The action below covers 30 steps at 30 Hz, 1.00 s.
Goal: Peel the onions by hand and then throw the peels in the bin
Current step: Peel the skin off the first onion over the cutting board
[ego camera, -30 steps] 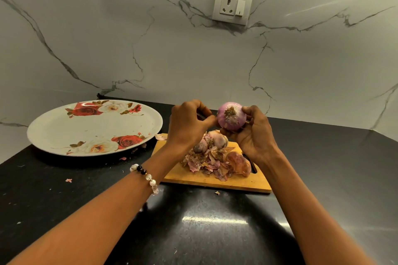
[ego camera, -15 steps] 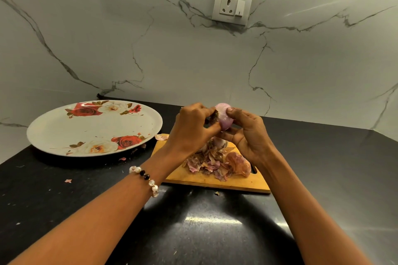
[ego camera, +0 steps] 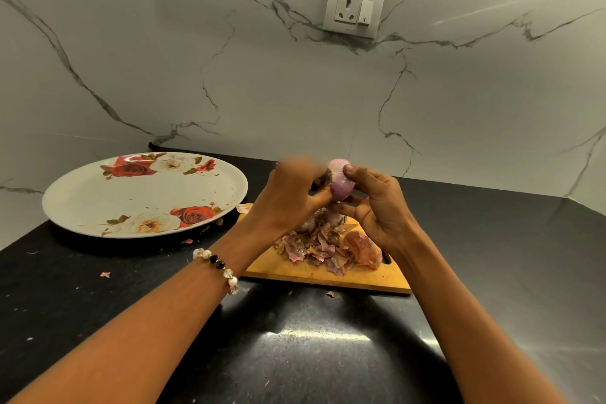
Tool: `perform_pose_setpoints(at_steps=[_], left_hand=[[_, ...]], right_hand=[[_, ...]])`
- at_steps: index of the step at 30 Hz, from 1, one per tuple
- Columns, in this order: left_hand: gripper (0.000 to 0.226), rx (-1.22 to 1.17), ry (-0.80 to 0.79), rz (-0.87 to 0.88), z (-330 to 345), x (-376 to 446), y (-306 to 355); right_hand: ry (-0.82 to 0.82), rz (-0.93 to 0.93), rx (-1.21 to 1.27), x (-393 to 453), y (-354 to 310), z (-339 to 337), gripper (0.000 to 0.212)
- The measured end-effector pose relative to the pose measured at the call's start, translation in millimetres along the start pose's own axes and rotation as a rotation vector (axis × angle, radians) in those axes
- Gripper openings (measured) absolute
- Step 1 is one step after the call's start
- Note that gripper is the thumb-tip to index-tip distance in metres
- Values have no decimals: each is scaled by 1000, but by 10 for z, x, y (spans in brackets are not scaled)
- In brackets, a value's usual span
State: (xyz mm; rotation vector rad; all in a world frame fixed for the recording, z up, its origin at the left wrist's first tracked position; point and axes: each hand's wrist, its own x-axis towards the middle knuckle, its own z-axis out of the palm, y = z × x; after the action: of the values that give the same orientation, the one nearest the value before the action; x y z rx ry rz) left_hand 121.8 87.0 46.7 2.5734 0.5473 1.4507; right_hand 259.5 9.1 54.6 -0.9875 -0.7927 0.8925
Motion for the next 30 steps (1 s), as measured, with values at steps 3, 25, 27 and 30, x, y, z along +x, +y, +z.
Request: perform_pose_setpoints(at_steps=[3, 25, 27, 30], left_hand=[[26, -2, 39, -30, -27, 11, -40], [14, 22, 135, -157, -51, 1, -23], [15, 15, 200, -223, -91, 18, -55], [12, -55, 235, -261, -134, 36, -71]], right_hand=[[-17, 20, 0, -15, 9, 19, 20], [-10, 7, 45, -35, -41, 25, 12], [-22, 18, 46, -50, -49, 44, 10], [-33, 26, 44, -61, -49, 52, 8]])
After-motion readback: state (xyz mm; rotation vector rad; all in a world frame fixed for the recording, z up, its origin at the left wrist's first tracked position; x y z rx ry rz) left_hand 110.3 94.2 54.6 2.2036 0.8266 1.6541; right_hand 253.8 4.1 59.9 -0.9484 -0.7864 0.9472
